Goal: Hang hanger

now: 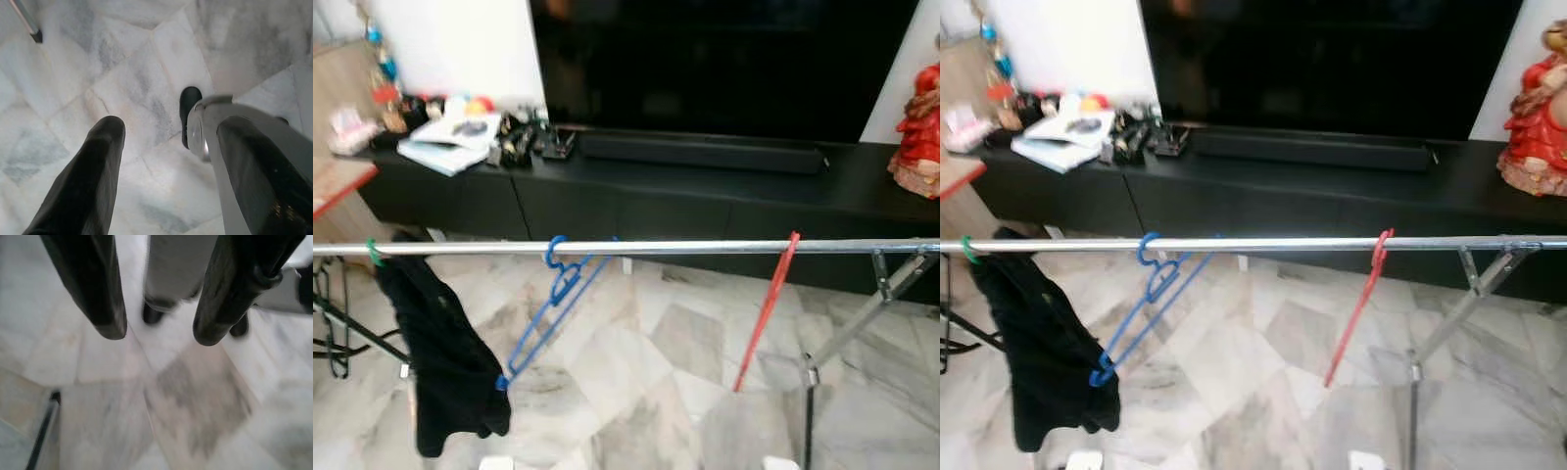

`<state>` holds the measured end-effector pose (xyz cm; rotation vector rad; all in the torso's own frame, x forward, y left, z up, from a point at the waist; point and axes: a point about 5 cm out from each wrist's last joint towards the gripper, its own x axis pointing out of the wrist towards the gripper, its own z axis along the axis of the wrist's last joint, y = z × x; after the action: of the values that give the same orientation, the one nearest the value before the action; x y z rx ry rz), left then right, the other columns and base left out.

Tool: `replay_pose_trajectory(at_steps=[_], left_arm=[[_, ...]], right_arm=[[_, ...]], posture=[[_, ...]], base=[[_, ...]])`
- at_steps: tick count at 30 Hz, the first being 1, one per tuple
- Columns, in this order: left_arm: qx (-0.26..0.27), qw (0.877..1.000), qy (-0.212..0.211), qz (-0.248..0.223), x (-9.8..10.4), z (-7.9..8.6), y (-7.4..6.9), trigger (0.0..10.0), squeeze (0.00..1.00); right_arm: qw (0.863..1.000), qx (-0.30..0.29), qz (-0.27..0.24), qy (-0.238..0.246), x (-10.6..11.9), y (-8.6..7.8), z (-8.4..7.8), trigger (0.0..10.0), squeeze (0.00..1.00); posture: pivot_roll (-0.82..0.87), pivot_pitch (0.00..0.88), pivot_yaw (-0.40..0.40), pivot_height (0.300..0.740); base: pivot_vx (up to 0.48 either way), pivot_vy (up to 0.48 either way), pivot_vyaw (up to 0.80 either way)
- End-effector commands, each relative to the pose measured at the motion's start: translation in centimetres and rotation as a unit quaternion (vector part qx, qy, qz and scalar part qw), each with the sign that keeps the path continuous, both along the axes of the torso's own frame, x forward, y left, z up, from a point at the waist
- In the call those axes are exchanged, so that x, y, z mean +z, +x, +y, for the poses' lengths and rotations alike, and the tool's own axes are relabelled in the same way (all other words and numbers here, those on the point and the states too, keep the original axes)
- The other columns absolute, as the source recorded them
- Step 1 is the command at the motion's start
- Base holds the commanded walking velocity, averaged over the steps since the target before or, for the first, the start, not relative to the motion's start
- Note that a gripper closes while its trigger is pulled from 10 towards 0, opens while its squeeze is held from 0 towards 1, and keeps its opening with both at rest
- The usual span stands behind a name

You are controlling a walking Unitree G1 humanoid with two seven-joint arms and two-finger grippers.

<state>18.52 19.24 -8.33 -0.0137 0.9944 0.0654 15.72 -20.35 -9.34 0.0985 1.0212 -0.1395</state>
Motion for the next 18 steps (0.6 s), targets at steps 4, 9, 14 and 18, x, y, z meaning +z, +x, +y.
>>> replay_pose_trajectory(at_steps=[4,9,14,18], left_arm=[[0.001,1.0,0.005,0.003,0.0,0.4,-0.2,10.0,0.0],[0.001,1.0,0.005,0.003,0.0,0.4,-0.2,10.0,0.0],[-0.006,1.0,0.013,0.007,0.0,0.4,-0.2,10.0,0.0],[-0.005,1.0,0.014,0.009,-0.1,0.4,-0.2,10.0,0.0]], right_arm=[[1.0,0.0,0.011,0.011,-0.4,-0.7,0.5,10.0,0.0],[1.0,0.0,0.011,0.012,-0.4,-0.7,0.6,10.0,0.0],[1.0,0.01,0.009,0.015,-0.2,0.1,1.6,10.0,0.0],[1.0,0.011,0.007,0.017,-0.2,0.3,2.0,10.0,0.0]], posture=[[-0.01,0.048,0.03,0.74],[-0.01,0.046,0.03,0.74],[-0.01,0.043,0.03,0.74],[-0.02,0.034,0.031,0.74]], base=[[-0.295,0.0,0.0],[-0.295,0.0,0.0],[-0.115,0.0,0.0],[0.0,0.0,0.0]])
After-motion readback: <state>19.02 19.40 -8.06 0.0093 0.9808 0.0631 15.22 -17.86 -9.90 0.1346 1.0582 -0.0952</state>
